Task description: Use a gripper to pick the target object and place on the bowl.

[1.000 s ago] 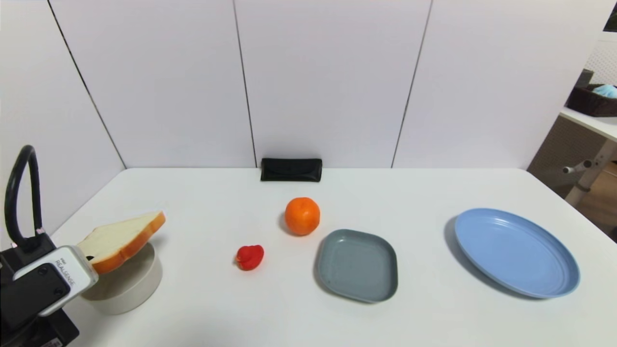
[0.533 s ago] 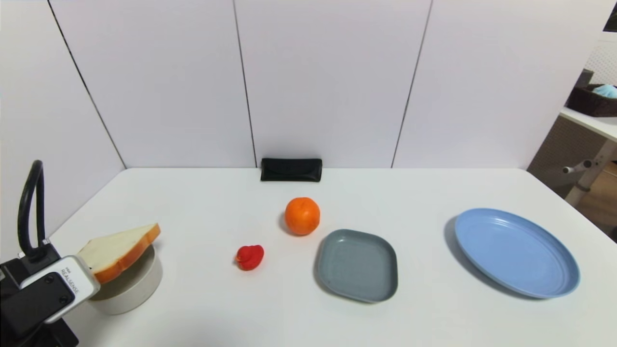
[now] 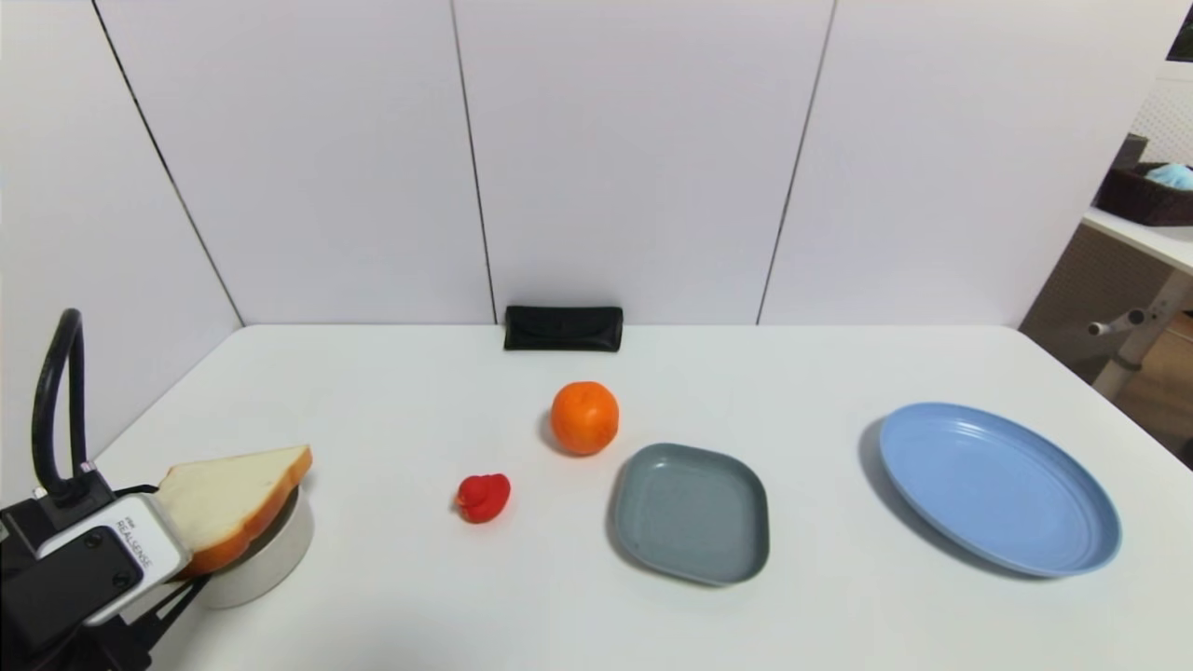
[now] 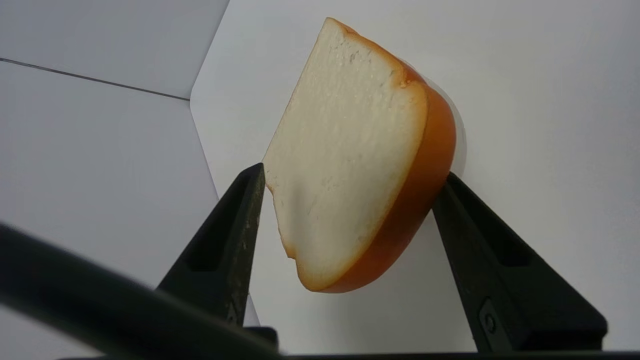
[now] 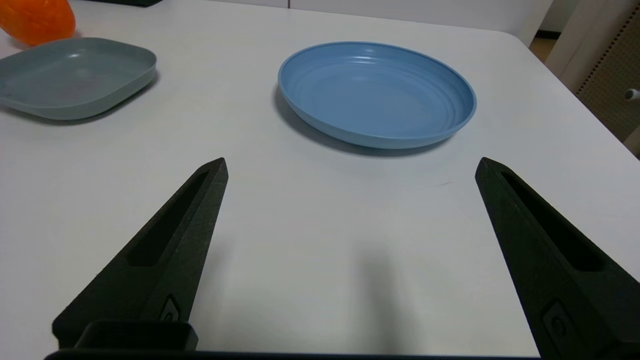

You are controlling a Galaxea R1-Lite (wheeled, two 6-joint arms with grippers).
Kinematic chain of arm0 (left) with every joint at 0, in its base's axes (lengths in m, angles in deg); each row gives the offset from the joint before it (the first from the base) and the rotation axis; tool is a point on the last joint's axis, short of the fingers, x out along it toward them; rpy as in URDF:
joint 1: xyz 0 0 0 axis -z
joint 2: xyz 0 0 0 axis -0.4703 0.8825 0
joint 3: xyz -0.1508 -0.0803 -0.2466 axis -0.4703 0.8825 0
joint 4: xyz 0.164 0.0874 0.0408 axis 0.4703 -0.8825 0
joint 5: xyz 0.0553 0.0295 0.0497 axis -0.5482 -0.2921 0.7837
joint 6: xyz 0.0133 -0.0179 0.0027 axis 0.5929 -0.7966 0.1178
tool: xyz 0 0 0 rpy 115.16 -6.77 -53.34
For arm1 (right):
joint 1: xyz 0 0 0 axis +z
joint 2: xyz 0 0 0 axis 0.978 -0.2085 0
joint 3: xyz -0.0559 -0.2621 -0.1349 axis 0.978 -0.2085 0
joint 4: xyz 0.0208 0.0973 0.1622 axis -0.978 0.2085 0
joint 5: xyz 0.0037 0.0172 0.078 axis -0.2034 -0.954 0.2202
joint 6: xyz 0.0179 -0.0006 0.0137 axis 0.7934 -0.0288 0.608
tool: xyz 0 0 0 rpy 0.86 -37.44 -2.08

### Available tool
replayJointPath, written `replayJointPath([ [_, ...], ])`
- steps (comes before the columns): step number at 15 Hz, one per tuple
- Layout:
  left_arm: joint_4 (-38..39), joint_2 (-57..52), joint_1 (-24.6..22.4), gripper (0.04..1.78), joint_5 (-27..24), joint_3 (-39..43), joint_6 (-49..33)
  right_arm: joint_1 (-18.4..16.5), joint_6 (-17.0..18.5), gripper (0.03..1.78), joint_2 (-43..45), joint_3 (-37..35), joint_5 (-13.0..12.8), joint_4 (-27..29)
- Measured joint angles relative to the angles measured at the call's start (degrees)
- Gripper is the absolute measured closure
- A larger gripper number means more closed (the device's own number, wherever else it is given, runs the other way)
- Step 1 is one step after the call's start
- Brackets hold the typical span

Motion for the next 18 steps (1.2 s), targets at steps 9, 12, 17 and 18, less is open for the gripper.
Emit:
replayJointPath([
  [9,-6.01,-0.94,0.02,0.28,-2.1,0.13,-0.79,0.0,-0.02,0.1,0.0,0.0,0.02,0.0],
  [12,-6.11,-1.13,0.18,0.23,-2.23,-0.63,-0.77,0.0,-0.02,0.1,0.0,0.0,0.0,0.0],
  [17,-7.13,-1.93,1.82,0.17,-3.97,-7.52,-0.27,0.0,0.0,0.1,0.0,0.0,0.02,-0.02],
  [18,-7.85,-2.17,2.08,0.17,-5.68,-9.73,-0.38,0.0,0.0,0.1,0.0,0.0,0.0,0.0],
])
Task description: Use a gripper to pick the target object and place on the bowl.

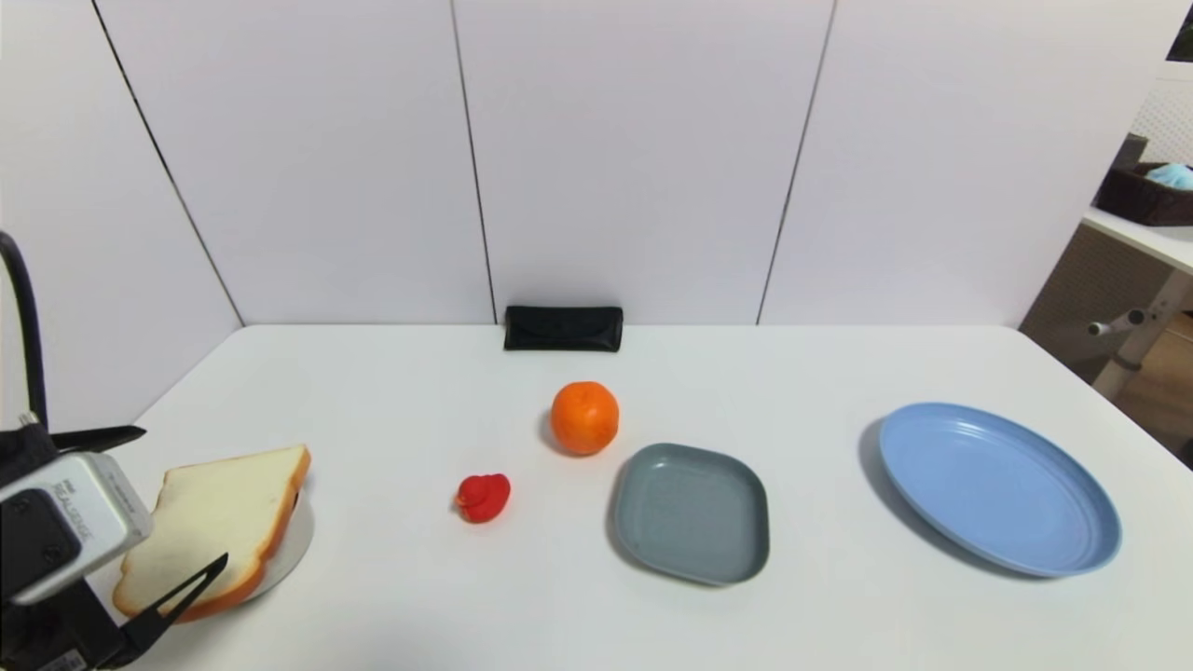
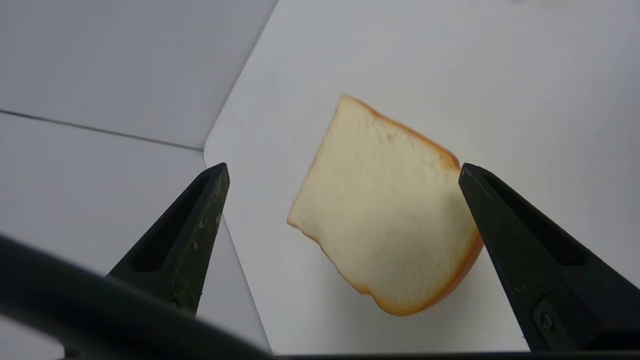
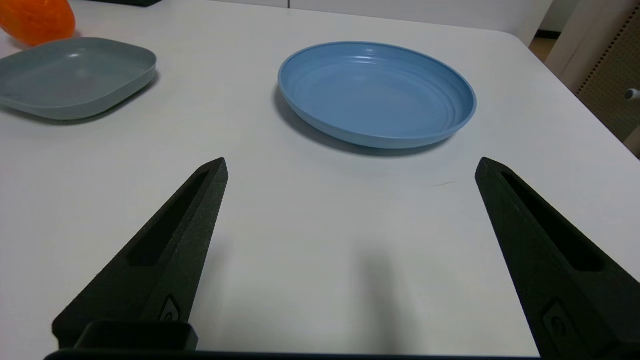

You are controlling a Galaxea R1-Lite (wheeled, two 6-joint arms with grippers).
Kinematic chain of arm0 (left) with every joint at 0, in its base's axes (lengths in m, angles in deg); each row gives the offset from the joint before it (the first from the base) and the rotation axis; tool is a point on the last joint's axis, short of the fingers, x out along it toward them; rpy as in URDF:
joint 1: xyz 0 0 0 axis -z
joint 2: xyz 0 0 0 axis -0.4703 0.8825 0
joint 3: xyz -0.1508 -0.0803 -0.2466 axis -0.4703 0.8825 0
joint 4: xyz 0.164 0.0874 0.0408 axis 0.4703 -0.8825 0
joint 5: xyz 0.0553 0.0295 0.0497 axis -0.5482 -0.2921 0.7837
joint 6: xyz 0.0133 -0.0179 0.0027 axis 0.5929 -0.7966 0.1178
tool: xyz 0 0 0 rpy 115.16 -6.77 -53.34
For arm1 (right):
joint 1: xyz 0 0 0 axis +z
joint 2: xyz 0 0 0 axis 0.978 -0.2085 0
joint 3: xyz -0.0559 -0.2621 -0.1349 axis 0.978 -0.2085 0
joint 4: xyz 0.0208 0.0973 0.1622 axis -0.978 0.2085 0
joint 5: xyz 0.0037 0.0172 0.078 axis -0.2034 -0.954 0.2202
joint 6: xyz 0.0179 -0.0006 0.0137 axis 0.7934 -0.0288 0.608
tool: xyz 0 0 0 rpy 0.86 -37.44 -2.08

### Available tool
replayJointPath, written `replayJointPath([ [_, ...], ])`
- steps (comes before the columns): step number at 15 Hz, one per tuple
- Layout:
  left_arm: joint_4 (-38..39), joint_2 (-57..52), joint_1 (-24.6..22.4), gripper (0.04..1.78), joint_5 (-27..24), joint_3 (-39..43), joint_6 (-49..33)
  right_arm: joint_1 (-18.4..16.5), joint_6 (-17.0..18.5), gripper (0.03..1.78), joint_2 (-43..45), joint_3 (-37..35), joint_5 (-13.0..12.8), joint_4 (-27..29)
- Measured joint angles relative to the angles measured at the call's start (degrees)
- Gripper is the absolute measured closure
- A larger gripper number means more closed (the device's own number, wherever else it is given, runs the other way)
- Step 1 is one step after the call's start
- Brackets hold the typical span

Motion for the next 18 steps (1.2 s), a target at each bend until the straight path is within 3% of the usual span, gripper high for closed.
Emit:
replayJointPath([
  [2,-1.52,-0.44,0.26,0.15,-2.8,-4.91,-0.59,0.0,-0.02,0.1,0.0,0.0,0.02,0.0],
  [7,-1.67,-3.58,-0.35,0.14,-3.3,-10.93,-9.81,0.0,-0.05,0.1,0.0,0.0,0.02,0.0],
  [13,-0.79,-14.09,-10.83,0.13,-3.3,-7.91,-21.86,0.0,-0.02,0.1,0.0,0.0,0.0,-0.02],
  [18,0.0,-26.71,-14.54,0.13,-3.28,-1.77,-27.08,0.0,-0.02,0.1,0.0,0.0,0.02,0.0],
])
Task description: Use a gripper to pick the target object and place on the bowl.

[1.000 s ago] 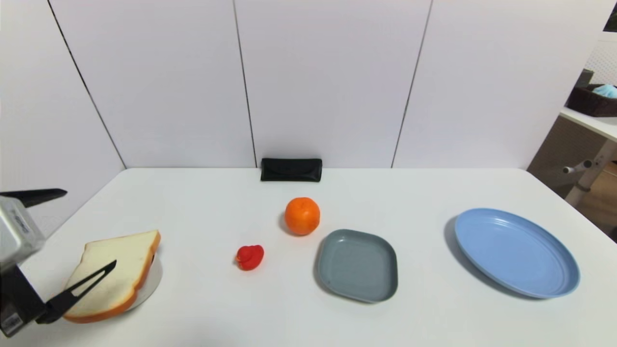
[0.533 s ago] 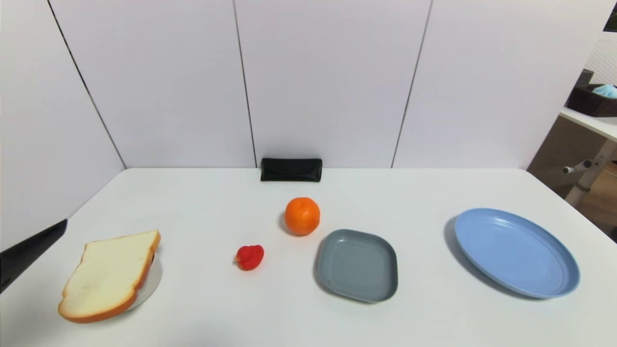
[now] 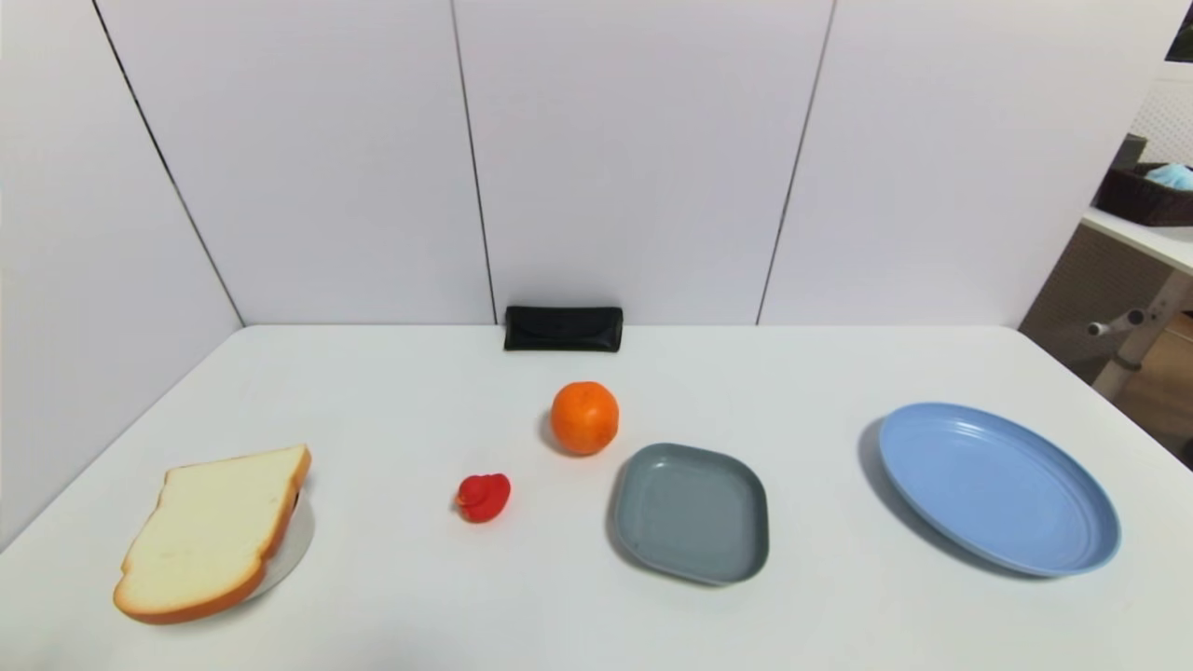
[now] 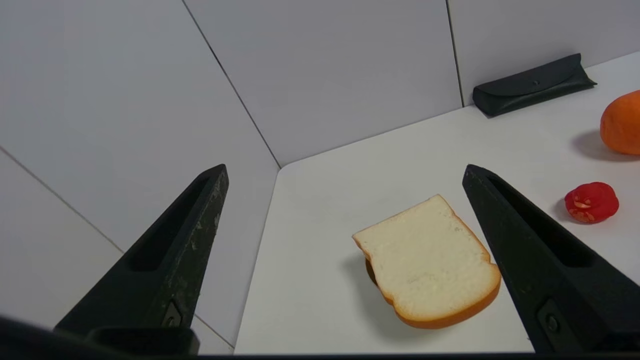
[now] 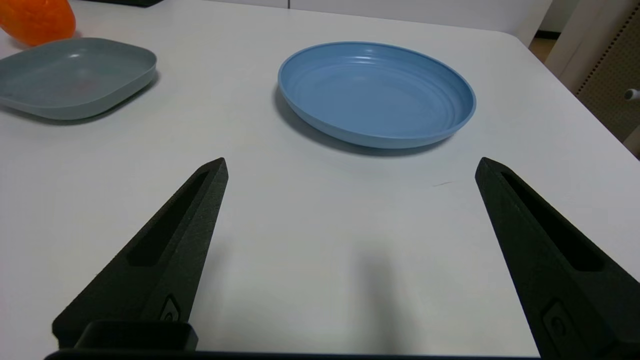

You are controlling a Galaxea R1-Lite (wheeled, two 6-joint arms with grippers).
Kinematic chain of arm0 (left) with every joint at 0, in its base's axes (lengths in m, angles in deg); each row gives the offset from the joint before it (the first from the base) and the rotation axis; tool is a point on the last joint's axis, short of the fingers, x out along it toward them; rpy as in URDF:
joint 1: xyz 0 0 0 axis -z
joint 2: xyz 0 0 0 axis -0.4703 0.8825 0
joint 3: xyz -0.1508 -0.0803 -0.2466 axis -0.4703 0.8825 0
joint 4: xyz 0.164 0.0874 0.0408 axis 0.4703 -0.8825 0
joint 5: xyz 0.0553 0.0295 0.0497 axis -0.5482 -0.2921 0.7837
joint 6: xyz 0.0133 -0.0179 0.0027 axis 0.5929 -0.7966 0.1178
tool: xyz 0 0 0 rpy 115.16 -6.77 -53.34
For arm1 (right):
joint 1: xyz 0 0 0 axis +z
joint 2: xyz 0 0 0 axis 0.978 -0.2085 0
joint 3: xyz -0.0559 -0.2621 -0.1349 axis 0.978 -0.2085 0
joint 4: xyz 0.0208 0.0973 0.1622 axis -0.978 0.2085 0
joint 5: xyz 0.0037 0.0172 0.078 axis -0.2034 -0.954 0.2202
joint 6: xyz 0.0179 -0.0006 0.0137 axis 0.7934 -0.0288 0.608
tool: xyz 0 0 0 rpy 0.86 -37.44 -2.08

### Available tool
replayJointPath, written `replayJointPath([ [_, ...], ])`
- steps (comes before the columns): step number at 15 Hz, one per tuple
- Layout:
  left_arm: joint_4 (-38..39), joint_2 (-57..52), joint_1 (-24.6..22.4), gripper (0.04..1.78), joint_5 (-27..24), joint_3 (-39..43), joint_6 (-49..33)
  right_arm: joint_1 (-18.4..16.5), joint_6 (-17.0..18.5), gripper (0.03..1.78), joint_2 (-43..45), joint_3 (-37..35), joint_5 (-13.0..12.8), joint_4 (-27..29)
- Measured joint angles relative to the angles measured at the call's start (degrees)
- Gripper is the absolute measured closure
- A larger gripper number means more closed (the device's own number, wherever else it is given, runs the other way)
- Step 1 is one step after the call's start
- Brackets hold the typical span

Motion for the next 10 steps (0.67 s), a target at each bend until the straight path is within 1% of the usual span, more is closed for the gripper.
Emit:
replayJointPath([
  [3,0.91,-5.29,-0.23,0.13,-0.35,7.03,-1.05,0.0,0.0,0.1,0.0,0.0,0.0,0.0],
  [5,4.69,-6.88,-0.15,0.13,-1.84,12.3,-2.15,0.0,0.0,0.1,0.0,0.0,0.0,0.02],
  [8,12.46,-8.55,-0.43,0.13,-3.52,21.03,-5.79,0.0,0.02,0.1,0.0,0.0,-0.02,0.0],
  [10,14.23,-10.64,-1.27,0.13,-3.74,25.11,-7.24,0.0,0.0,0.1,0.0,0.0,-0.02,0.0],
])
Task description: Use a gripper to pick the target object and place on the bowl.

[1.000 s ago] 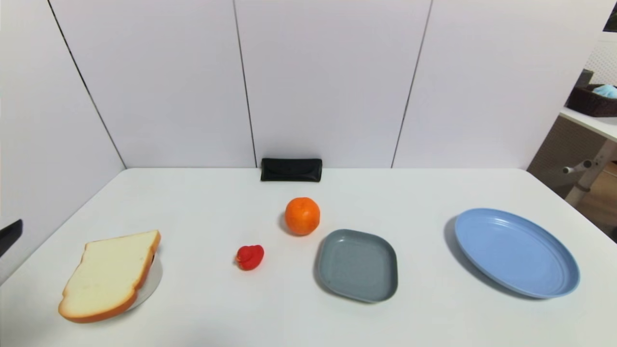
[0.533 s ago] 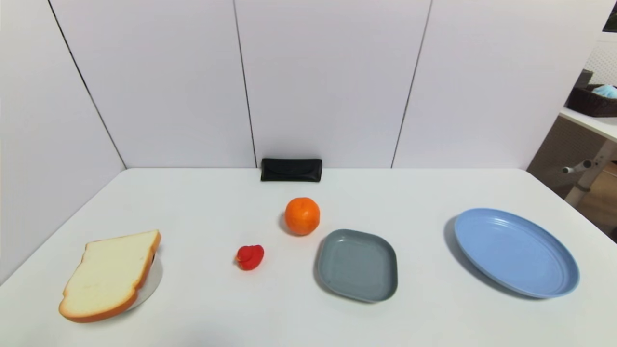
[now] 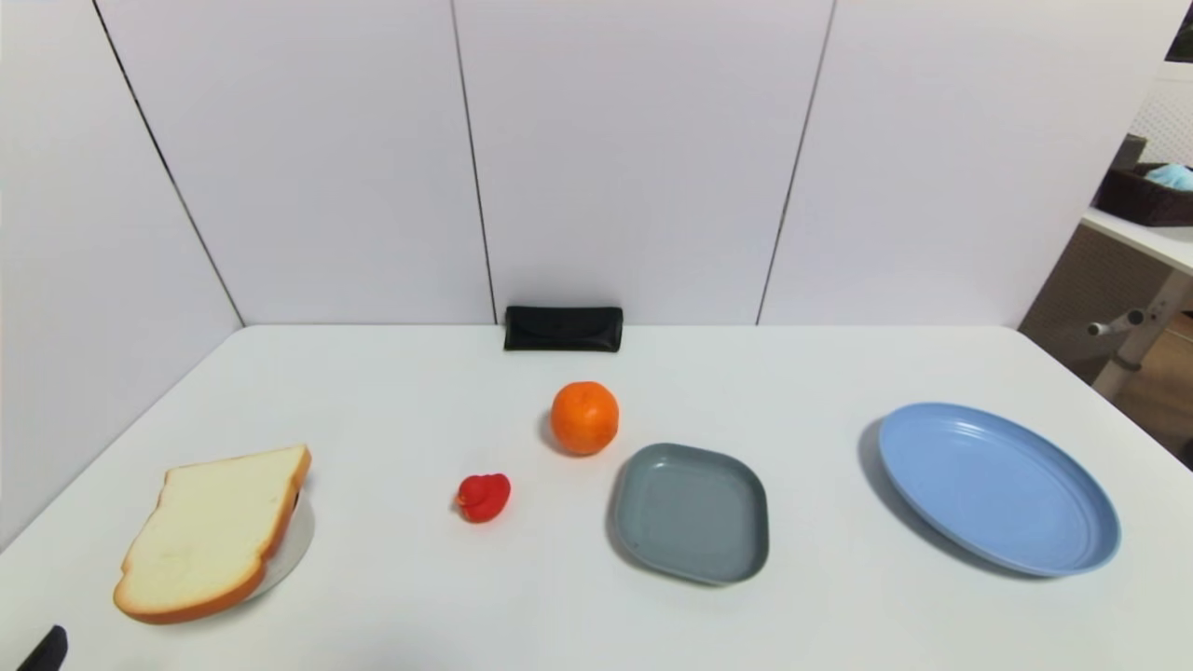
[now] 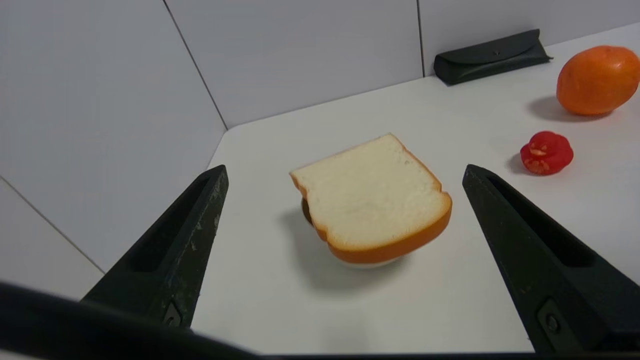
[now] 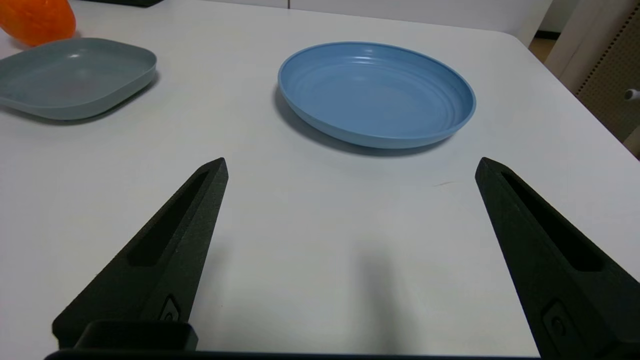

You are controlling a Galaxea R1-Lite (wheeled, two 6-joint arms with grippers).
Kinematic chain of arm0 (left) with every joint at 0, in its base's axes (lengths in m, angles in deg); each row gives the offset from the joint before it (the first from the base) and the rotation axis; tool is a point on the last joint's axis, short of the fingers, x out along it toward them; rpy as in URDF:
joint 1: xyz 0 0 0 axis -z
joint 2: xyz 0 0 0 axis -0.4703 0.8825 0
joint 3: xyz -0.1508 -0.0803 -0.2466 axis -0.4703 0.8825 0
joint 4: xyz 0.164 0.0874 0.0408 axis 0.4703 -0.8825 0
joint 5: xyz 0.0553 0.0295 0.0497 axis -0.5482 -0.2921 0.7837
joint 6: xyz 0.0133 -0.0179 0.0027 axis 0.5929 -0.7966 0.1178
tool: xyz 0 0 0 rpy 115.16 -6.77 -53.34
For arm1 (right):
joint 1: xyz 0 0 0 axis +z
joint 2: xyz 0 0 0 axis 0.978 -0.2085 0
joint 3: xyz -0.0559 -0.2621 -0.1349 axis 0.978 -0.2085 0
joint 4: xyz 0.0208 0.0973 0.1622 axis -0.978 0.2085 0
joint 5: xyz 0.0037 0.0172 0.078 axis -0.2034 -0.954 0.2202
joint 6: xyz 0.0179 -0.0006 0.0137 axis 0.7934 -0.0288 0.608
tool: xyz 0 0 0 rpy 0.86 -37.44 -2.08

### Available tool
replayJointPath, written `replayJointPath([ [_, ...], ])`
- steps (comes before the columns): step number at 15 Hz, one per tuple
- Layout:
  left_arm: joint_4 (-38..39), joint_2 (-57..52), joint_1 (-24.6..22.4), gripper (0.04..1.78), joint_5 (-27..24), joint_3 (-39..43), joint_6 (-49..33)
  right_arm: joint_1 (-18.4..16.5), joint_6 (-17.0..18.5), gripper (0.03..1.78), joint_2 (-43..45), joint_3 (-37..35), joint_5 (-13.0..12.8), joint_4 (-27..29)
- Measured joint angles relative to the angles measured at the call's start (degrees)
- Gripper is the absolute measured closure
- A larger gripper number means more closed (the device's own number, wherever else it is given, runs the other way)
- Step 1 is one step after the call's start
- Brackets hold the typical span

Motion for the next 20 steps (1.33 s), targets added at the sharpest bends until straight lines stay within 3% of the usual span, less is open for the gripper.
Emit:
replayJointPath([
  [7,-3.28,-11.43,-1.27,0.13,-0.95,6.49,-1.79,0.0,0.09,0.1,0.0,0.0,0.02,0.0],
  [16,-14.31,-13.07,-1.28,0.13,-2.69,6.78,-5.24,0.0,0.06,0.1,0.0,0.0,0.0,0.0],
  [20,-15.01,-13.09,-1.28,0.13,-2.47,6.78,-9.51,0.0,0.09,0.1,0.0,0.0,0.02,0.0],
])
